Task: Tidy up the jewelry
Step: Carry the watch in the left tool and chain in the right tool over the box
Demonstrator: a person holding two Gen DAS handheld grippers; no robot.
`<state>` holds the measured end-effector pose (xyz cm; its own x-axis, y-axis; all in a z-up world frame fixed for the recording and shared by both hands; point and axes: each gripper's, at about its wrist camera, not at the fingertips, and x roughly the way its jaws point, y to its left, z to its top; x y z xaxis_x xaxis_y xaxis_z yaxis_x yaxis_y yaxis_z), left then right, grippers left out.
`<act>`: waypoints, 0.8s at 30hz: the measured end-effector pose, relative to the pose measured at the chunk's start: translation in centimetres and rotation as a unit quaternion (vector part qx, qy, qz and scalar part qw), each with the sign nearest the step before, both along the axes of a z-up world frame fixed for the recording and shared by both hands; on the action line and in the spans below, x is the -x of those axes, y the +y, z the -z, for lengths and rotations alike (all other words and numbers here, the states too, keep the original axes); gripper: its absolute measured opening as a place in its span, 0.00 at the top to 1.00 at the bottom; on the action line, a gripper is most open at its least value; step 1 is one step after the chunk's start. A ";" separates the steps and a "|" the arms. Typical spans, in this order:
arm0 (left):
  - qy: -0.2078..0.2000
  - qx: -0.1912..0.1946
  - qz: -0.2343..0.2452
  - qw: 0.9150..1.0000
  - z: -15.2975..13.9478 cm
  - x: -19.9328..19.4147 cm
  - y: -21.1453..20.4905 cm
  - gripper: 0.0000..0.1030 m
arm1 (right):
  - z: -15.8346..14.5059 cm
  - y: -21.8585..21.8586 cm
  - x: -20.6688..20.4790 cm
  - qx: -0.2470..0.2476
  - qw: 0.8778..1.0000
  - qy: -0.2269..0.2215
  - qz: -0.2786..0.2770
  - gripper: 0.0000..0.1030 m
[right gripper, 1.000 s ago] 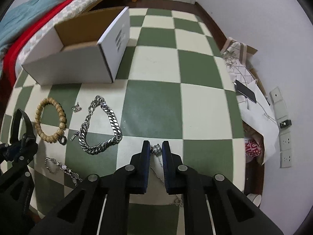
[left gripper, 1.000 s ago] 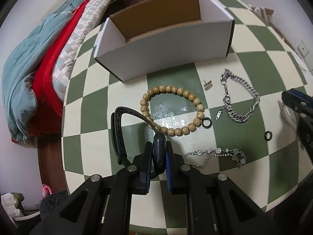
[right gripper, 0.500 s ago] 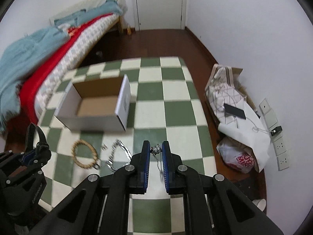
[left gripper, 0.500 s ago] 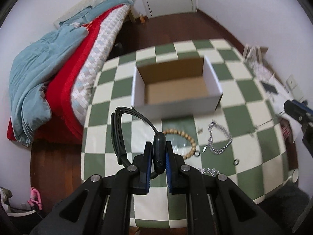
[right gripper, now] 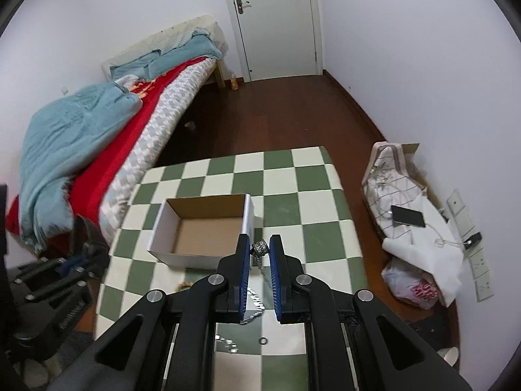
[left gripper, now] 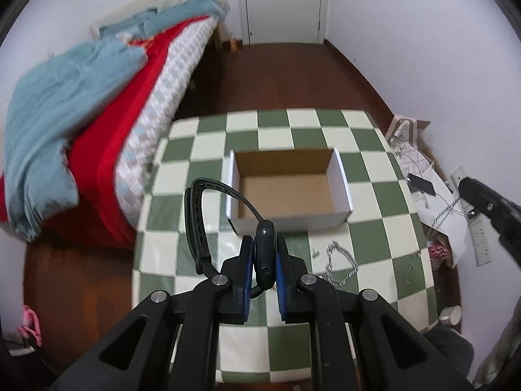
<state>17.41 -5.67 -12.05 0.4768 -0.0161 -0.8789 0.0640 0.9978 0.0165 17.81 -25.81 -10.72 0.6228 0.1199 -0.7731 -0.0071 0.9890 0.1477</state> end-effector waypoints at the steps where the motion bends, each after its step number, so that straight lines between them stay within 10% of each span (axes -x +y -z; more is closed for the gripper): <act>1: 0.012 0.004 0.001 1.000 0.9 0.2 0.1 0.91 | 0.0 0.0 0.0 -0.007 1.000 0.003 -0.002 0.88; 7: 0.072 0.051 0.025 0.996 7.4 1.6 -0.6 0.85 | 2.6 -0.6 0.8 -0.012 1.000 0.029 0.004 0.88; 10: 0.088 0.027 0.039 0.995 10.6 2.1 -1.8 0.56 | 5.4 -1.6 1.4 -0.025 0.998 0.055 0.018 0.88; 17: 0.118 -0.036 0.072 0.990 15.9 2.3 -4.2 0.56 | 9.9 -3.4 2.8 -0.045 0.993 0.100 0.041 0.88; 24: 0.092 0.015 0.023 0.995 13.3 2.9 -0.7 0.56 | 11.1 -4.3 3.3 -0.051 0.991 0.110 0.051 0.88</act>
